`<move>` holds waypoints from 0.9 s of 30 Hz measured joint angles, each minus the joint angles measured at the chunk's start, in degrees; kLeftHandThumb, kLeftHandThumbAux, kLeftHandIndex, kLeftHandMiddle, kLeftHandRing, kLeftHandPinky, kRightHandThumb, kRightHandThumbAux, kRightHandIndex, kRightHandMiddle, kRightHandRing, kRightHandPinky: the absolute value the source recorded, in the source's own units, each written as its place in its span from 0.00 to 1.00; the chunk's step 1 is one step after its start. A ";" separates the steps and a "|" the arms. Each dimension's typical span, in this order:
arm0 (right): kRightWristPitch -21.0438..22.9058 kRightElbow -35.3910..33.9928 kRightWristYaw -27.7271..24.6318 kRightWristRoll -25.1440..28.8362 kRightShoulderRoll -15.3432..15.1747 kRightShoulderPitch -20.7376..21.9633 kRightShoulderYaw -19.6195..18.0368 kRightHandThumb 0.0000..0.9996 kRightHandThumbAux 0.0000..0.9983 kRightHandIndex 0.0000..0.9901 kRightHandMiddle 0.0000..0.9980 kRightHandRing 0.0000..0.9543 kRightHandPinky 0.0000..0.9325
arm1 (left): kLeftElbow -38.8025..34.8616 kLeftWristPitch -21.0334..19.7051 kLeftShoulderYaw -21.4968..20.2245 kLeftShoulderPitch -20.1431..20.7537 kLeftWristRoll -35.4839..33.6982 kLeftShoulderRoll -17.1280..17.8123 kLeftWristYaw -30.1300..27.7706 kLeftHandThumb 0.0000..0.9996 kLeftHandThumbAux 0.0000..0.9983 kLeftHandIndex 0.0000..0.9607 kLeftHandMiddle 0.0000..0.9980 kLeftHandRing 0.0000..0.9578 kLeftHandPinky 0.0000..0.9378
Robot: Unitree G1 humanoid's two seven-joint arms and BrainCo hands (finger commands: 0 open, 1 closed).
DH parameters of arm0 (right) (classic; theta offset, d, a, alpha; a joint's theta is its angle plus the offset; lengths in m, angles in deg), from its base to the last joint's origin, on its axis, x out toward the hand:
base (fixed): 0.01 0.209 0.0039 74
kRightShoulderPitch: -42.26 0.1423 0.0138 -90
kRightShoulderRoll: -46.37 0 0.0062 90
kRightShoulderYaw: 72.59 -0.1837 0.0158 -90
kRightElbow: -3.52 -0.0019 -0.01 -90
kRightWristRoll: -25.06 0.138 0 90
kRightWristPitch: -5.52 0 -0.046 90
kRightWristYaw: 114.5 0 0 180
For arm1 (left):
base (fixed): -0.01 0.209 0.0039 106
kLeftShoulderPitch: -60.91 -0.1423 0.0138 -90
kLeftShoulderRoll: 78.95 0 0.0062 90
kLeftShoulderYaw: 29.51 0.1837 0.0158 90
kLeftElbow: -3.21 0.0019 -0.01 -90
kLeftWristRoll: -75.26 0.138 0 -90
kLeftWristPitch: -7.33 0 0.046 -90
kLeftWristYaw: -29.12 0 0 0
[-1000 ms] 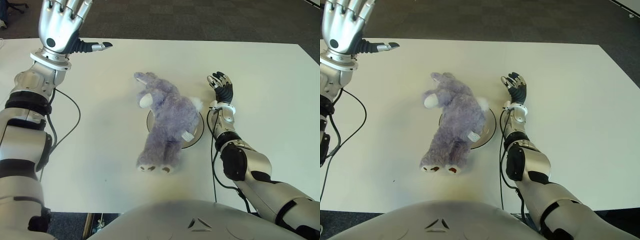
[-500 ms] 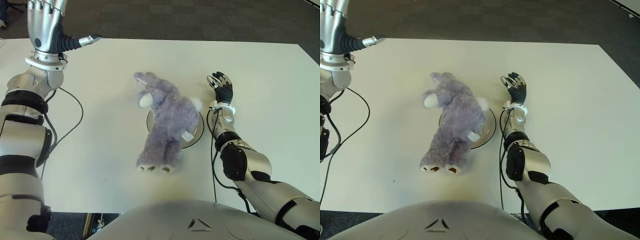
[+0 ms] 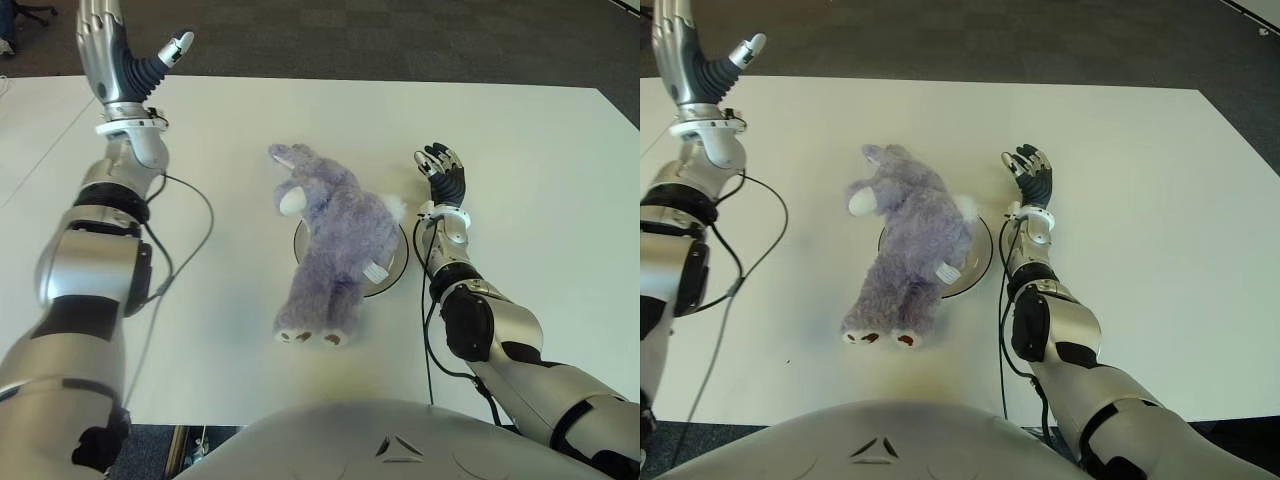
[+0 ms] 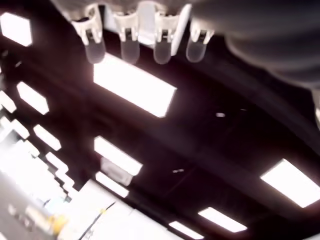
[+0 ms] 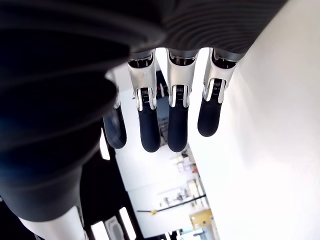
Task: Put the doll into the plate.
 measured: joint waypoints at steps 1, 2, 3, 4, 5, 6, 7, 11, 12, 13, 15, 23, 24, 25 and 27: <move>0.00 -0.04 0.00 -0.01 0.00 0.04 0.01 0.09 0.83 0.28 0.28 0.27 0.26 | 0.00 -1.04 -1.46 -0.13 -2.42 -1.57 -2.54 0.00 0.33 0.00 0.00 0.00 0.00; 0.00 -0.03 0.00 -0.02 0.01 0.04 0.01 0.09 0.83 0.28 0.28 0.27 0.26 | 0.02 -1.73 -2.71 -0.21 -4.09 -2.67 -4.33 0.00 0.33 0.00 0.00 0.00 0.00; 0.00 -0.06 0.00 -0.02 0.01 0.06 0.01 0.09 0.83 0.28 0.28 0.27 0.26 | 0.01 -2.43 -4.04 -0.36 -6.26 -3.85 -6.54 0.00 0.33 0.00 0.00 0.00 0.00; 0.00 -0.07 0.00 -0.02 0.00 0.07 0.01 0.09 0.83 0.28 0.28 0.27 0.27 | -0.01 -2.92 -5.56 -0.65 -8.69 -5.43 -9.05 0.00 0.34 0.00 0.00 0.00 0.00; 0.00 -0.07 0.01 -0.02 0.00 0.07 0.01 0.09 0.83 0.28 0.28 0.27 0.27 | -0.13 -3.08 -6.90 -1.01 -10.55 -6.62 -11.22 0.00 0.34 0.00 0.00 0.00 0.00; 0.00 -0.06 0.01 -0.02 0.01 0.07 0.01 0.09 0.83 0.28 0.28 0.27 0.27 | -0.37 -3.25 -8.58 -1.65 -13.02 -8.13 -13.70 0.00 0.34 0.00 0.00 0.00 0.00; 0.01 -0.05 0.01 -0.02 0.05 0.06 0.01 0.10 0.84 0.29 0.28 0.28 0.27 | -0.56 -3.33 -9.79 -2.32 -14.83 -9.38 -15.81 0.00 0.34 0.00 0.00 0.00 0.00; 0.00 -0.05 0.00 0.03 0.38 0.13 -0.03 0.10 0.84 0.29 0.29 0.28 0.27 | -0.67 -3.89 -14.42 -5.99 -21.53 -13.67 -23.28 0.00 0.35 0.00 0.00 0.00 0.00; 0.00 -0.05 -0.01 0.04 0.43 0.15 -0.05 0.11 0.84 0.29 0.29 0.28 0.27 | -0.63 -4.17 -15.39 -7.00 -22.71 -14.42 -24.62 0.00 0.35 0.00 0.00 0.00 0.00; 0.01 -0.05 -0.03 0.05 0.47 0.17 -0.07 0.11 0.84 0.29 0.29 0.28 0.26 | -0.53 -4.53 -16.16 -8.11 -23.78 -15.19 -25.89 0.00 0.35 0.00 0.00 0.00 0.00; 0.01 -0.05 -0.08 0.10 0.52 0.17 -0.13 0.11 0.84 0.29 0.29 0.28 0.25 | -0.56 -4.31 -17.68 -10.57 -25.61 -16.31 -28.44 0.00 0.37 0.00 0.00 0.00 0.00; 0.00 -0.03 -0.28 0.28 0.54 -0.05 -0.47 0.10 0.86 0.29 0.28 0.26 0.24 | -1.08 -1.25 -20.93 -17.27 -29.39 -18.40 -35.98 0.00 0.43 0.00 0.00 0.00 0.00; 0.00 -0.02 -0.39 0.31 0.56 -0.06 -0.49 0.10 0.86 0.28 0.28 0.26 0.24 | -1.17 -0.73 -21.06 -17.57 -29.61 -18.51 -36.54 0.00 0.43 0.00 0.00 0.00 0.00; 0.01 0.00 -0.48 0.38 0.57 -0.06 -0.53 0.10 0.86 0.28 0.28 0.26 0.24 | -1.28 0.02 -21.19 -17.93 -29.78 -18.83 -36.87 0.00 0.43 0.00 0.00 0.00 0.00; 0.01 0.02 -0.64 0.53 0.58 -0.07 -0.64 0.10 0.86 0.28 0.28 0.26 0.24 | -1.51 1.96 -21.22 -18.81 -29.89 -19.54 -37.40 0.00 0.43 0.00 0.00 0.00 0.00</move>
